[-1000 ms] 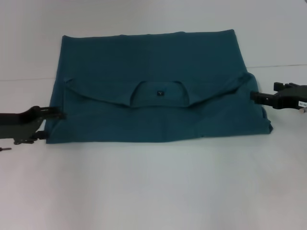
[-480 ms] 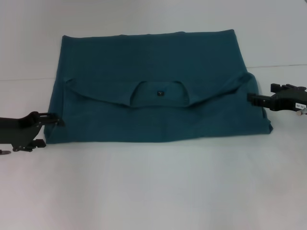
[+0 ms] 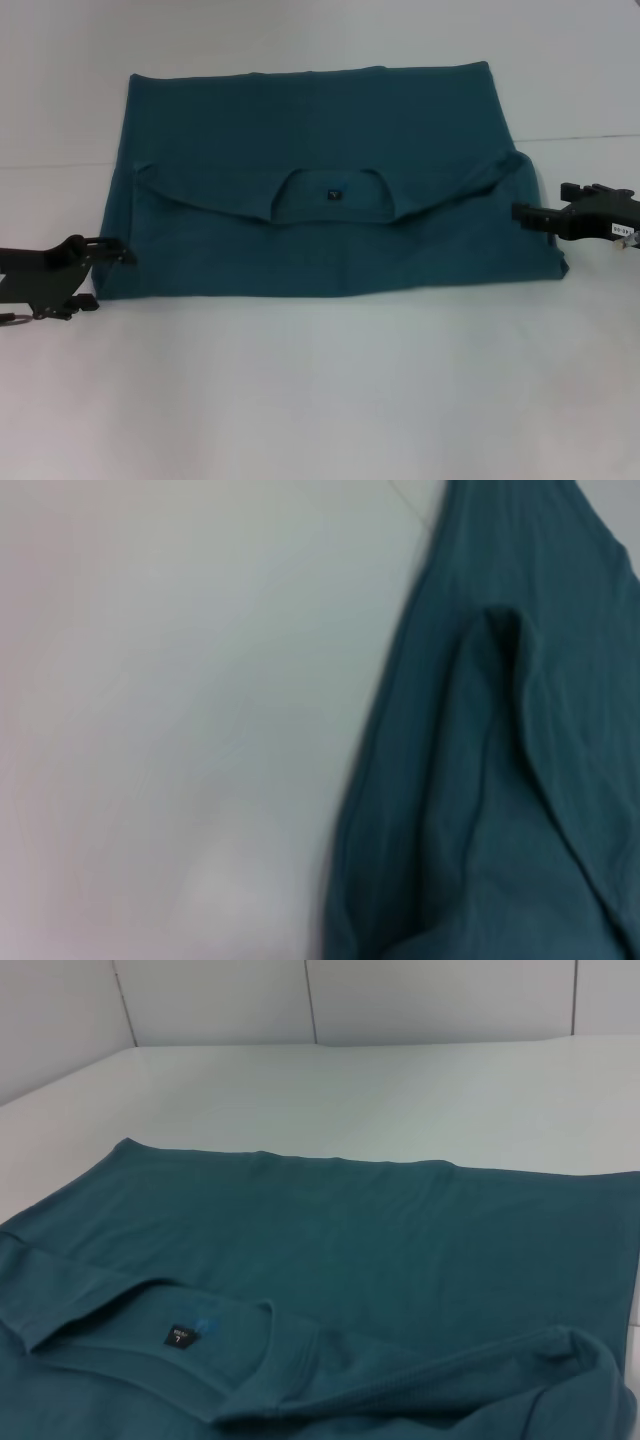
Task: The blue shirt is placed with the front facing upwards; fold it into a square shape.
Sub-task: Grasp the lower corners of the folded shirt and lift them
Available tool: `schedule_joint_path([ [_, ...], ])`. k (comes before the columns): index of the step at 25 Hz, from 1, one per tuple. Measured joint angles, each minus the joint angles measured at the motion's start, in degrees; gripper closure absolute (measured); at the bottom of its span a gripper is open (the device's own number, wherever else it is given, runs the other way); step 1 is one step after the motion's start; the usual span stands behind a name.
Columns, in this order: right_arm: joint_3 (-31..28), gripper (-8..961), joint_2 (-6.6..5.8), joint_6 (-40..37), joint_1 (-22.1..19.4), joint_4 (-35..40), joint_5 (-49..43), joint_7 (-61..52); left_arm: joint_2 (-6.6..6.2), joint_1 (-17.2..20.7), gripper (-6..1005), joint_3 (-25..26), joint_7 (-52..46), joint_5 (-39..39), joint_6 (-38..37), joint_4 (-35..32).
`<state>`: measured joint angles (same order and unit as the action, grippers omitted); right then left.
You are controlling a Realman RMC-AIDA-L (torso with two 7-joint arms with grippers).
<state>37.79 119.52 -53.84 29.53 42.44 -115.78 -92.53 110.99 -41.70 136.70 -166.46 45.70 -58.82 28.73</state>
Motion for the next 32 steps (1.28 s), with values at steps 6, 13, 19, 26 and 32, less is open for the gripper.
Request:
schedule_joint_path([
  [6,0.0,39,0.0,0.09,0.0,-0.16,0.11,0.56,0.1,-0.56,123,0.07,-0.07,0.0,2.39,-1.94],
  [13,0.0,39,0.0,0.88,0.17,-0.71,0.21,1.16,0.13,-1.19,123,-0.01,-0.09,0.0,4.73,-3.08],
  [19,0.0,39,0.0,0.89,0.17,-0.77,0.21,1.16,0.1,-1.67,123,-0.52,-0.09,0.0,6.27,-4.25],
  [26,0.0,39,0.0,0.88,0.22,-0.9,0.21,1.15,0.18,-1.52,124,-0.53,-0.09,0.11,7.04,-4.68],
  [32,0.0,39,0.0,0.84,0.36,-1.28,0.21,1.49,0.28,-1.62,124,-0.52,-0.04,0.1,7.2,-4.78],
])
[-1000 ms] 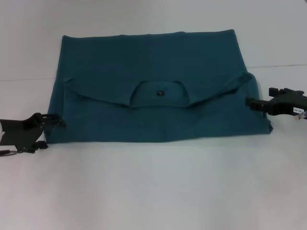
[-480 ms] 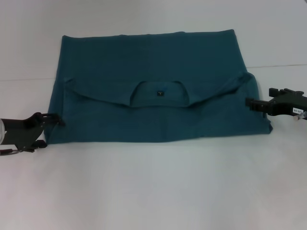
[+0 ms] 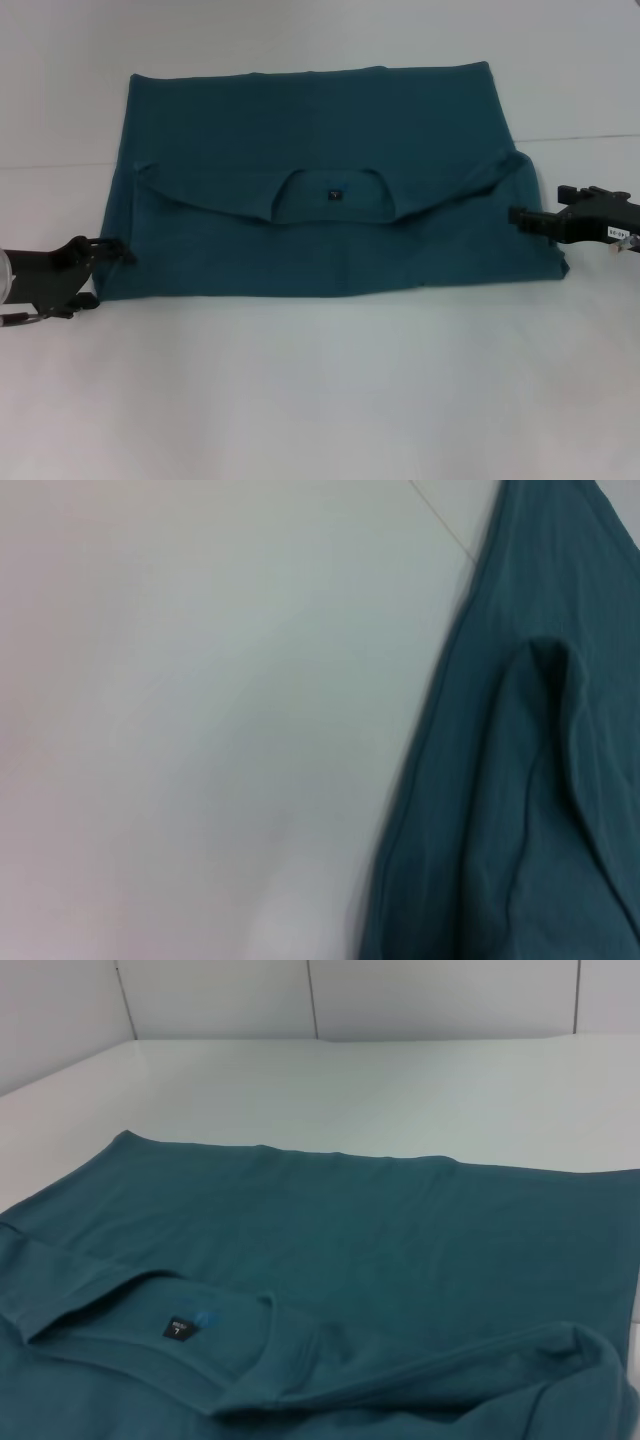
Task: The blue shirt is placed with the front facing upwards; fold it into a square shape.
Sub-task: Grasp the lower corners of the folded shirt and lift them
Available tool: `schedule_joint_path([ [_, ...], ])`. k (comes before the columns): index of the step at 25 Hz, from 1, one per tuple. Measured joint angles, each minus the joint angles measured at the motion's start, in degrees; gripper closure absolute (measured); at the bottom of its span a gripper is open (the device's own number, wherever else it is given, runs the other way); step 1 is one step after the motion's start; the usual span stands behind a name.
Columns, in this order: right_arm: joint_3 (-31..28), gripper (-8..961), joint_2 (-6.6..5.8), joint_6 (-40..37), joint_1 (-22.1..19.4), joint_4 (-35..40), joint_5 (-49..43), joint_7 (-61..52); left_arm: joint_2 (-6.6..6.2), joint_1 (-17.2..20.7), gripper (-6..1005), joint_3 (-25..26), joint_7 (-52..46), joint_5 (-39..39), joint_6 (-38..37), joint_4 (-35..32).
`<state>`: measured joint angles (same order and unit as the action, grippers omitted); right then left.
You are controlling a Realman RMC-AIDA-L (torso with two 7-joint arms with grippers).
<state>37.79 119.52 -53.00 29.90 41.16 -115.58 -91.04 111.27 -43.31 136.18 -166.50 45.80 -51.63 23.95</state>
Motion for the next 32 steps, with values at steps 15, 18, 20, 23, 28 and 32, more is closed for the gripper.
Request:
schedule_joint_path([
  [15,0.0,39,0.0,0.77,0.07,-0.32,0.0,0.15,0.68,-1.12,124,0.52,0.06,0.5,-0.19,0.62],
  [18,0.0,39,0.0,0.82,0.1,-0.32,0.0,0.16,0.68,-1.14,124,0.55,0.04,0.56,-0.23,0.86],
  [20,0.0,39,0.0,1.0,0.12,-0.32,0.0,0.16,0.71,-1.15,124,0.57,0.06,0.82,-0.21,1.06],
  [23,0.0,39,0.0,1.22,0.14,-0.32,0.0,0.16,0.75,-1.16,124,0.58,0.43,2.5,-0.11,1.18],
  [28,0.0,38,0.0,1.3,0.16,-0.3,0.0,0.16,0.91,-1.19,124,0.67,0.64,3.93,-0.06,2.23],
  [32,0.0,39,0.0,1.33,0.16,-0.29,0.0,0.16,1.41,-1.53,124,0.68,1.12,6.27,0.03,2.93],
])
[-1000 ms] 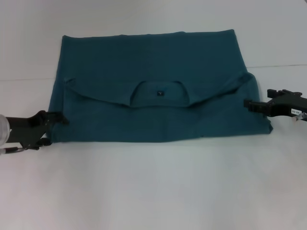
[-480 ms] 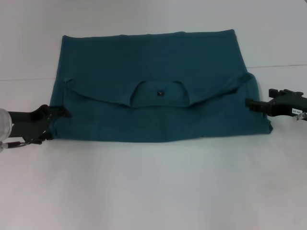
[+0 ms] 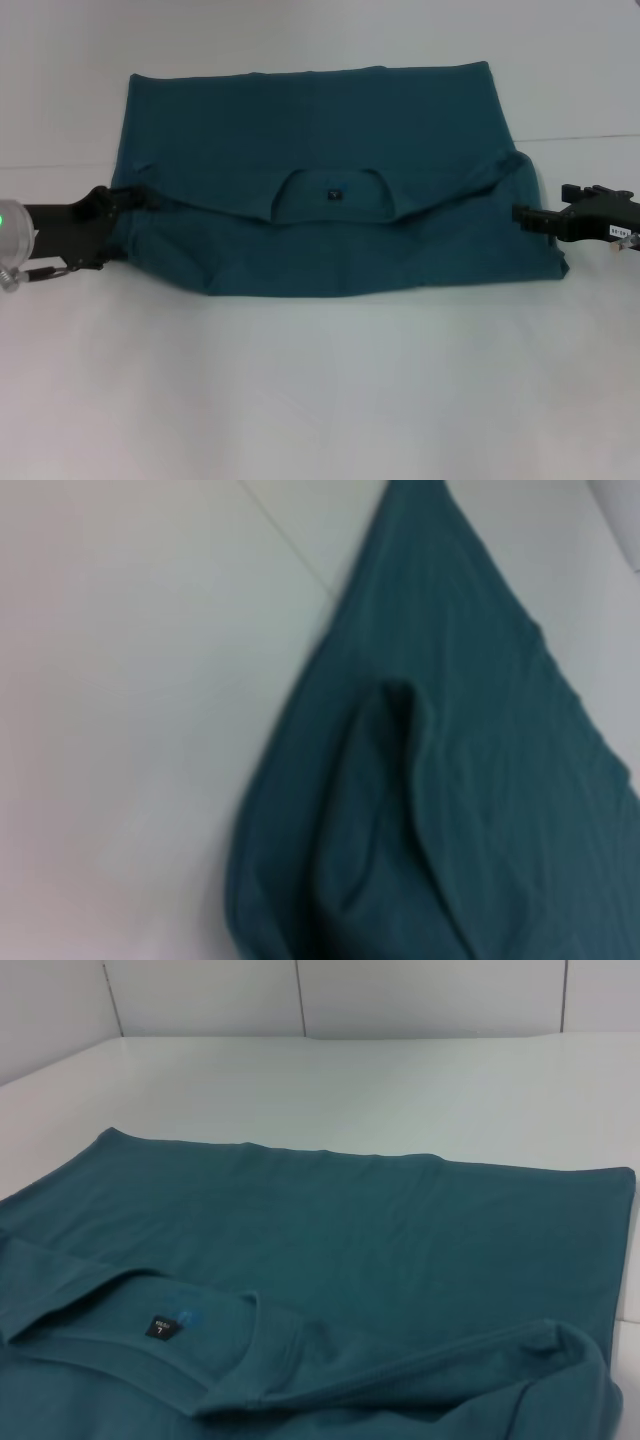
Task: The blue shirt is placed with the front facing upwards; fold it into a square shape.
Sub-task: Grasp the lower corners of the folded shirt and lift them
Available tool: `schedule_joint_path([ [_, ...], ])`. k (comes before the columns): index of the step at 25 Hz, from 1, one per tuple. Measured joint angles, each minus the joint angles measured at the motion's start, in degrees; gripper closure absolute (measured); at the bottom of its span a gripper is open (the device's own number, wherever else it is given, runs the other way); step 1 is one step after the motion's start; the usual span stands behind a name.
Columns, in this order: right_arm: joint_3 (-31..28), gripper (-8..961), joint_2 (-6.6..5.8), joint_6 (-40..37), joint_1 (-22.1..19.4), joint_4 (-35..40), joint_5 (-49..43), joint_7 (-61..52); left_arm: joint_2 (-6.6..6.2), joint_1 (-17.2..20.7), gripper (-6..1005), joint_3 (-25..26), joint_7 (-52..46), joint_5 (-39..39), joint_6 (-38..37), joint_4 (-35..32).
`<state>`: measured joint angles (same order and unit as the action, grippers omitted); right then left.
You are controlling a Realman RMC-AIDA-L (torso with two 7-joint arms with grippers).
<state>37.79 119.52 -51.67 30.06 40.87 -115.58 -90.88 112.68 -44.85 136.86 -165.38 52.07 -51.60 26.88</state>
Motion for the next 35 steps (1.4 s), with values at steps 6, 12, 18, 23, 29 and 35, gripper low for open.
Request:
schedule_joint_path([
  [6,0.0,39,0.0,0.13,0.0,-0.11,0.0,0.32,0.66,-1.18,123,-0.02,0.4,0.34,1.75,0.02],
  [12,0.01,40,0.0,0.49,0.4,-0.64,0.0,0.86,0.88,-2.84,123,-0.01,0.94,0.65,3.93,0.02],
  [18,0.0,40,0.0,1.11,0.71,-0.8,-0.07,0.94,0.87,-3.61,123,-0.01,2.05,2.51,5.66,0.04],
  [23,0.07,41,0.0,1.4,0.79,-1.06,-0.17,0.96,0.85,-3.36,123,-0.01,3.51,3.32,6.52,1.13],
  [29,0.1,41,0.01,1.48,0.96,-1.4,-0.25,0.97,-0.32,-1.66,123,-0.06,3.5,3.21,3.46,1.54],
  [35,0.09,42,0.0,1.72,0.97,-1.41,-0.36,0.97,-2.13,1.39,124,-0.81,1.86,1.88,-4.14,4.68],
])
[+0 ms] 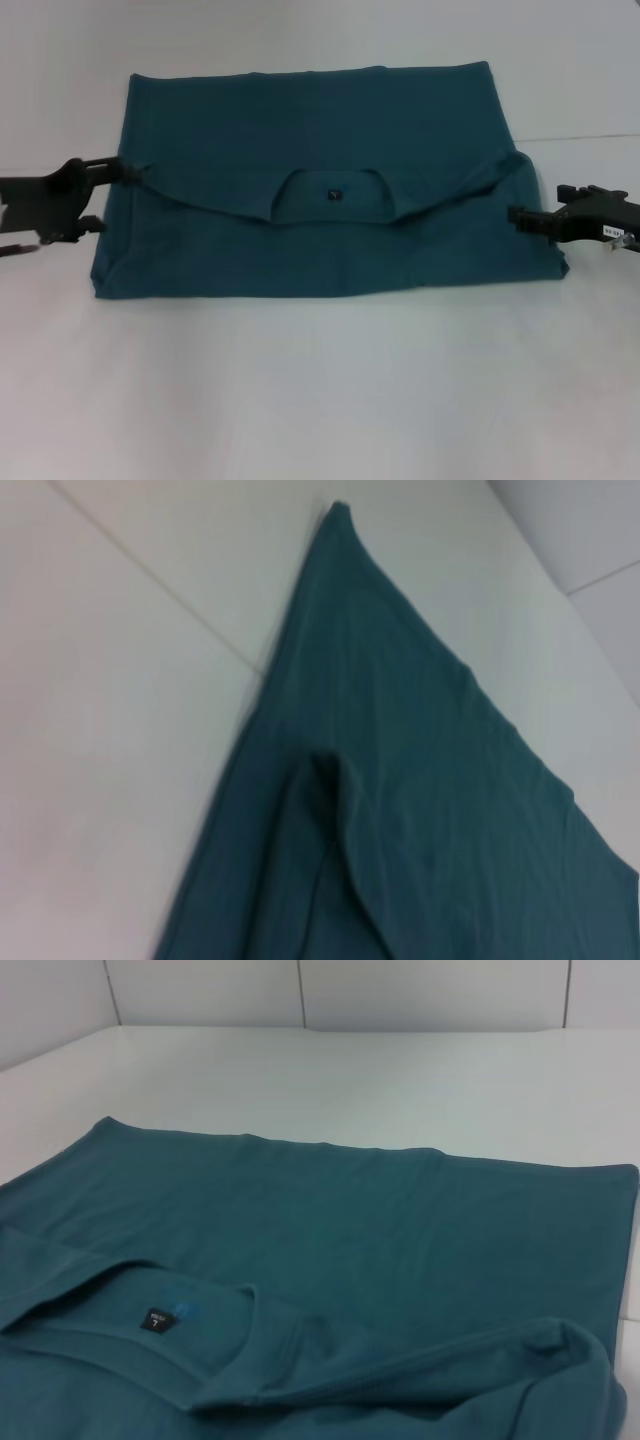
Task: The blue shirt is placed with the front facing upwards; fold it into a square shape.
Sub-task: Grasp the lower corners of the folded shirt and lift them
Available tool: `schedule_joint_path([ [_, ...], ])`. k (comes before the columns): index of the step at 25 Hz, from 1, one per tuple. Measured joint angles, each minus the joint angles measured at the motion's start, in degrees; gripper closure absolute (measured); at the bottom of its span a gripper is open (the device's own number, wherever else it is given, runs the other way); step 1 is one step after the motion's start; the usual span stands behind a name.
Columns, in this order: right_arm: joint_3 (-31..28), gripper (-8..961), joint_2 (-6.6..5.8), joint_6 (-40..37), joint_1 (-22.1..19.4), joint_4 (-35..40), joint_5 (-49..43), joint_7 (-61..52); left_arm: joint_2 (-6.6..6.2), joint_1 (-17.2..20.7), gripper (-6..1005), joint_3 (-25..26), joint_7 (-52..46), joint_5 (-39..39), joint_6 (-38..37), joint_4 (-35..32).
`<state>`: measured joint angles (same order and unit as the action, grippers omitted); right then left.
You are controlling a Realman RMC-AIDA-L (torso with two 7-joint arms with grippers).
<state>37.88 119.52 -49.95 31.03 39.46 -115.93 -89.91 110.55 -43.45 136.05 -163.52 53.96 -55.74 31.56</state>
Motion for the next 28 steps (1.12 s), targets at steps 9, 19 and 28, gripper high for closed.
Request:
schedule_joint_path([
  [9,0.0,43,0.0,0.67,0.0,-0.7,0.14,1.02,-0.53,1.74,123,0.63,-5.81,-4.46,-6.43,1.45],
  [19,0.0,44,0.0,1.38,0.18,-1.43,0.34,1.66,-1.33,2.1,123,0.73,-7.0,-5.27,-8.74,-0.56],
  [28,0.0,44,0.09,1.37,0.25,-1.67,0.36,2.07,-1.53,2.57,125,0.7,-7.03,-5.27,-6.03,-3.64],
])
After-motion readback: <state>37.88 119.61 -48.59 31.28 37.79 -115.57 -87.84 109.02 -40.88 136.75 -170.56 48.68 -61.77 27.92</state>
